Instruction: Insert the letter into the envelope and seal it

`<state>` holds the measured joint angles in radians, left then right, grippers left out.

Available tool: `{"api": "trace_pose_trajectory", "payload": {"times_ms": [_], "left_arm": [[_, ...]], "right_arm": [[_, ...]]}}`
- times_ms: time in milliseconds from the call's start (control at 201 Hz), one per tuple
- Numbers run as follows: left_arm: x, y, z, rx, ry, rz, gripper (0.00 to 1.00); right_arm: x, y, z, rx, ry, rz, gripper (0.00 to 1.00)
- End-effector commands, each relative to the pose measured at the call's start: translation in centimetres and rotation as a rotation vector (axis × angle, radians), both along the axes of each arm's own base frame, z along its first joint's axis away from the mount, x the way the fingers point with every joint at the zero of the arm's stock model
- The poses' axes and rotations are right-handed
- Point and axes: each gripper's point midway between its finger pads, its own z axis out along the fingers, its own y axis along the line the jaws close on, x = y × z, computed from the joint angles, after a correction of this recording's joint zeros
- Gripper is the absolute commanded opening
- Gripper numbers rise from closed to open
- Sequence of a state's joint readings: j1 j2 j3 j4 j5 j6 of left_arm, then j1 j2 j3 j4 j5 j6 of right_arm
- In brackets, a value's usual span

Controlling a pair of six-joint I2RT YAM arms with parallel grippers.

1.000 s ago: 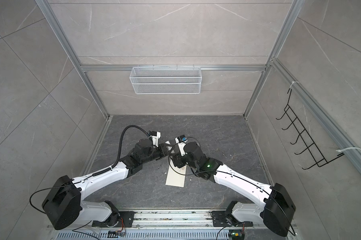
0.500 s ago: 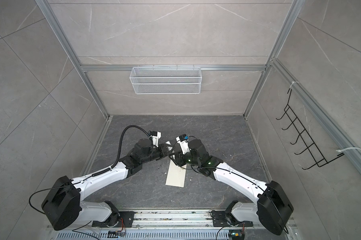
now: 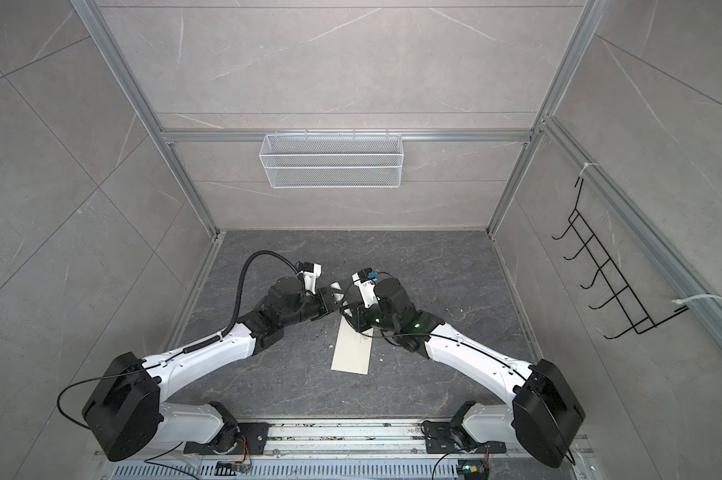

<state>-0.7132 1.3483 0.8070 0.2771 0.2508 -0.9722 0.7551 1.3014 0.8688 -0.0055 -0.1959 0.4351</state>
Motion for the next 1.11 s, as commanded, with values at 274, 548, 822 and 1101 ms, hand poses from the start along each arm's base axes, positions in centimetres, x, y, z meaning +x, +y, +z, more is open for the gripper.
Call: {"api": "trace_pose_trajectory", "payload": {"times_ms": [274,548,822,1101], "left_arm": [[0.4,-0.3,0.9,-0.010,-0.046,0.006,0.00],[0.4,-0.2,0.7,0.002,-0.048,0.010,0.00],[0.5,0.7,0.6,0.110,-0.162,-0.006,0.00],[-0.8,1.2,2.9,0.221,-0.460,-0.123,0.00]], "right_arm": [[1.1,-1.1,0.9,-0.445,-0.304,-0.260,0.00],[0.6,0.0,0.5,-0.493,-0.323,-0.243,0.01],[-1.6,0.4,2.5,-0.310,-0.291,-0.113,0.44],[-2.9,-2.0,4.3,-0.128,-0.214,-0.021,0.59]]}}
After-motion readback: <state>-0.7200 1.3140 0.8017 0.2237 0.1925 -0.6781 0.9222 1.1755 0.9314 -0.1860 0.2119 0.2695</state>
